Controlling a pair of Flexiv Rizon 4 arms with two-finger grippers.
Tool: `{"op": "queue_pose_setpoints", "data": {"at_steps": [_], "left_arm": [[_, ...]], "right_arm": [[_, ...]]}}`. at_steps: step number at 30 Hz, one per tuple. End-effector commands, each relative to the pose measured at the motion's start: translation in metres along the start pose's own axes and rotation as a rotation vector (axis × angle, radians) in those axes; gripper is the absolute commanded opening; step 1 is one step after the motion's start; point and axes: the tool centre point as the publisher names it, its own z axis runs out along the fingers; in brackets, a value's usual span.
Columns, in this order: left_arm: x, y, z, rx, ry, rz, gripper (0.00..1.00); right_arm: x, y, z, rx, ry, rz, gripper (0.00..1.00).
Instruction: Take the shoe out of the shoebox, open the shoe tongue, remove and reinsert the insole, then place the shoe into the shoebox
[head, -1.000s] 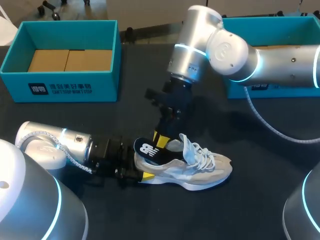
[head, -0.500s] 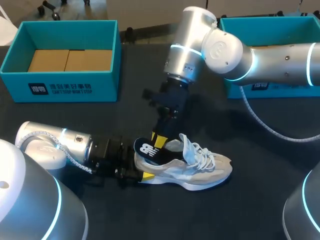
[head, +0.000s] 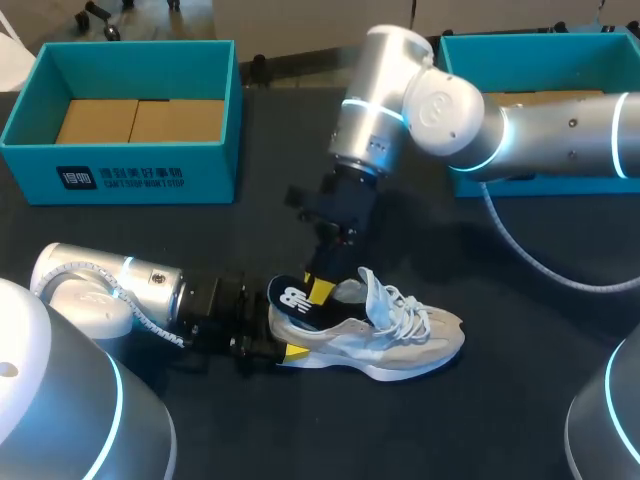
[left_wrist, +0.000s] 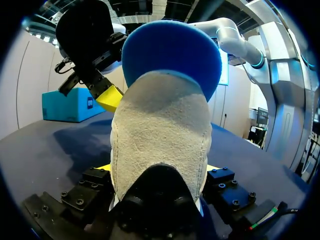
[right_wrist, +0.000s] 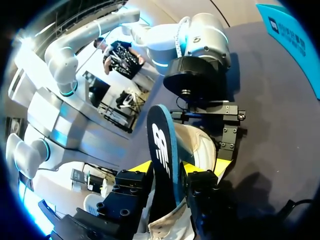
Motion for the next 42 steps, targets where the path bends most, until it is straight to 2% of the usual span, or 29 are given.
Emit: {"op": "queue_pose_setpoints", "data": {"at_steps": [1, 17, 19, 22, 23, 35, 42], "left_arm": [[-0.002, 0.002, 0.0, -0.002, 0.0, -0.001, 0.0], [-0.002, 0.002, 0.0, -0.002, 0.0, -0.001, 0.0], [-0.002, 0.002, 0.0, -0.002, 0.0, -0.001, 0.0], [-0.002, 0.002, 0.0, -0.002, 0.0, -0.001, 0.0], [-0.002, 0.002, 0.0, -0.002, 0.0, -0.001, 0.0], [-0.002, 0.002, 0.0, -0.002, 0.0, -0.001, 0.0], [-0.002, 0.002, 0.0, -0.002, 0.0, -0.001, 0.0]], "right_arm": [[0.001, -0.002, 0.002, -0.004, -0.002, 0.001, 0.34], [0.007, -0.012, 0.008, -0.026, -0.004, 0.027, 0.32], [0.007, -0.011, 0.01, -0.028, -0.002, 0.025, 0.28], [0.008, -0.008, 0.011, -0.027, -0.001, 0.021, 0.13], [0.009, -0.007, 0.011, -0.025, -0.002, 0.02, 0.0], [0.006, 0.007, 0.0, 0.015, -0.027, -0.011, 0.0], [0.002, 0.006, 0.0, 0.009, -0.024, -0.023, 0.01]]}}
